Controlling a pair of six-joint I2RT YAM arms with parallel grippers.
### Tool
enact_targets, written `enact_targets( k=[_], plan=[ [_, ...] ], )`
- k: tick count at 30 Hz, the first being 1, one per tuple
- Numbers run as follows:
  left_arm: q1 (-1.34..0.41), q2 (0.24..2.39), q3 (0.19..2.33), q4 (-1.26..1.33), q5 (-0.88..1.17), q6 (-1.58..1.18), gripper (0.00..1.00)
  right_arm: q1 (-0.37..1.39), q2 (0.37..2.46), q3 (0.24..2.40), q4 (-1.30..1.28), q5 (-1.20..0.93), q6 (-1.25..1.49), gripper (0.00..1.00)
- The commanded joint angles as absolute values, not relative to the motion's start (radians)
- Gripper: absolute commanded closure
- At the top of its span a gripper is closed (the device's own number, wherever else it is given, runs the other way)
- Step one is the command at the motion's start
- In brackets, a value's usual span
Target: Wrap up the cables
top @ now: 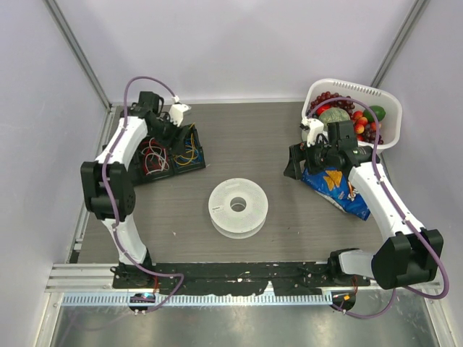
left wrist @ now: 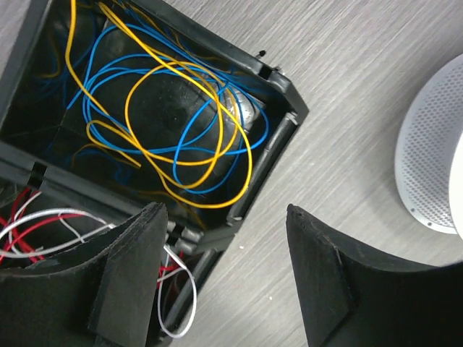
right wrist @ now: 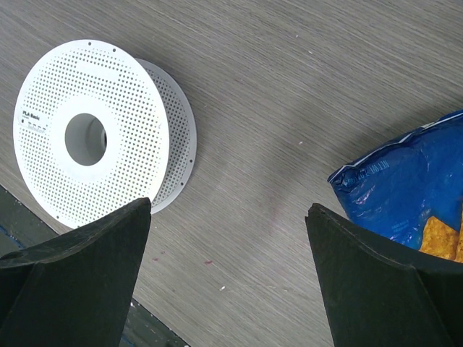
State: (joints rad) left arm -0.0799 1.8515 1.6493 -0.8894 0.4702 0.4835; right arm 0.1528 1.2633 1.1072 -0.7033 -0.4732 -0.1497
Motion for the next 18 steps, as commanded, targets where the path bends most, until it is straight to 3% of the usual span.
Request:
enact_targets(
  k=[1,18],
  plan=[
    [-0.106,1.908,1.723,-0.881,0.453,0.540,0.32,0.147,1.261,1.112,-0.669,-0.471,-0.143,0.07],
    [-0.153,2.068,1.779,-0.877,0.429,0.580,0.61,0.147,1.287,1.109,-0.666,-0.469,-0.144,0.07]
  ],
)
